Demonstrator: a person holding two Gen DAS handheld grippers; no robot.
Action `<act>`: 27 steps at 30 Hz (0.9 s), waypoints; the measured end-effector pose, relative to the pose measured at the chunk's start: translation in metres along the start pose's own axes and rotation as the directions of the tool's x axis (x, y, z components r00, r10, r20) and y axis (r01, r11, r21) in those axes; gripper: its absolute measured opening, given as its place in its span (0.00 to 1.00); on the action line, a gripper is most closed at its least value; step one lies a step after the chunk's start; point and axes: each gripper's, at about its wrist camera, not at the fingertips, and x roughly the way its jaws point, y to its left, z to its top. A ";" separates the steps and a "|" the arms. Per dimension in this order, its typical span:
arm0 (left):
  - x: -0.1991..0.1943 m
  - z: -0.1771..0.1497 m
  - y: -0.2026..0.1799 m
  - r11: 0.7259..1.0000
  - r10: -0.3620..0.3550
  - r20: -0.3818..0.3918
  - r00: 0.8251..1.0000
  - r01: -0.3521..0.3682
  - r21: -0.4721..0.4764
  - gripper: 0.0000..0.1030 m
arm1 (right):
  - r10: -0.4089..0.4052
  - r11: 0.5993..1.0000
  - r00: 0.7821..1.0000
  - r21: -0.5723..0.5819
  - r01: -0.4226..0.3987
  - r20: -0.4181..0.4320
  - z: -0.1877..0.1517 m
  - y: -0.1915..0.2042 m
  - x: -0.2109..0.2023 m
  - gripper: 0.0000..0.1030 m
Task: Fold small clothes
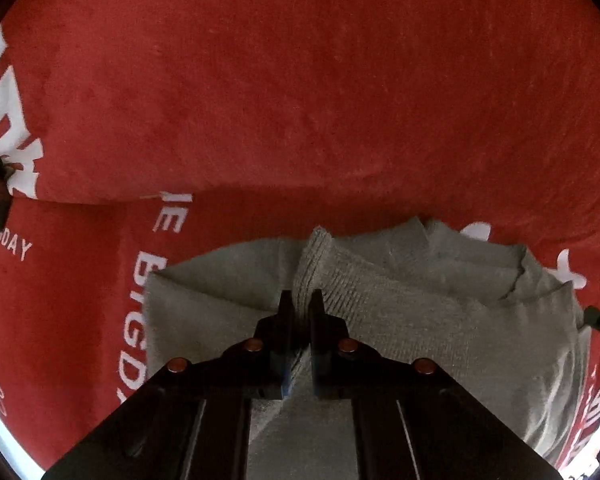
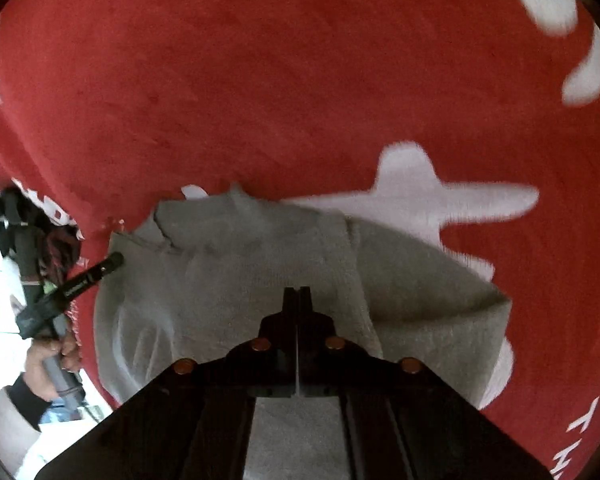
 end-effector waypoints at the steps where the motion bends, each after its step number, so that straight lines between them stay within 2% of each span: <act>1: 0.001 0.000 0.004 1.000 -0.007 -0.005 1.000 0.007 -0.004 0.08 | -0.010 1.000 1.000 -0.023 0.011 0.028 0.002 0.005 -0.006 0.00; 3: 0.006 0.000 0.008 1.000 -0.012 -0.021 1.000 0.012 -0.008 0.08 | -0.014 1.000 0.999 -0.017 0.015 0.047 0.008 0.003 -0.010 0.00; 6: 0.007 -0.002 0.008 1.000 -0.007 -0.015 1.000 0.007 0.002 0.08 | -0.038 0.995 0.999 0.093 0.036 0.016 0.012 -0.018 -0.003 0.01; 8: 0.007 -0.004 0.006 1.000 -0.001 -0.010 1.000 0.001 0.015 0.08 | -0.064 0.991 0.998 0.121 0.064 -0.006 0.010 -0.026 0.001 0.03; 11: 0.005 -0.009 0.002 1.000 0.001 -0.008 1.000 -0.001 0.016 0.08 | -0.084 0.993 0.996 0.077 0.087 -0.042 0.008 -0.024 0.009 0.16; 13: 0.002 -0.009 0.001 1.000 -0.002 -0.004 1.000 0.002 0.007 0.08 | -0.089 0.993 0.993 0.073 0.094 -0.072 0.008 -0.025 0.015 0.35; 17: -0.009 -0.014 0.002 1.000 0.001 0.019 1.000 -0.001 0.027 0.08 | -0.097 0.991 0.989 0.084 0.106 -0.108 0.004 -0.026 0.023 0.35; 18: -0.012 -0.014 0.001 0.999 0.003 0.025 1.000 -0.004 0.031 0.08 | -0.089 0.992 0.989 0.083 0.099 -0.119 0.002 -0.026 0.025 0.30; 19: -0.014 -0.014 0.002 0.999 0.003 0.031 1.000 -0.004 0.032 0.08 | -0.090 0.992 0.990 0.074 0.098 -0.112 -0.001 -0.026 0.023 0.07; 22: -0.019 -0.015 0.006 1.000 -0.007 0.045 0.999 0.006 0.028 0.08 | -0.116 0.993 0.993 -0.001 0.116 -0.021 -0.002 -0.012 0.002 0.06; 24: -0.015 -0.012 0.008 1.000 0.011 0.036 0.999 -0.012 0.026 0.08 | -0.131 0.990 0.991 -0.054 0.132 0.023 0.001 -0.001 -0.009 0.06; 27: -0.002 -0.007 0.016 0.999 0.028 0.011 1.000 -0.027 -0.028 0.08 | -0.146 0.988 0.989 -0.049 0.147 0.012 0.010 -0.003 -0.002 0.06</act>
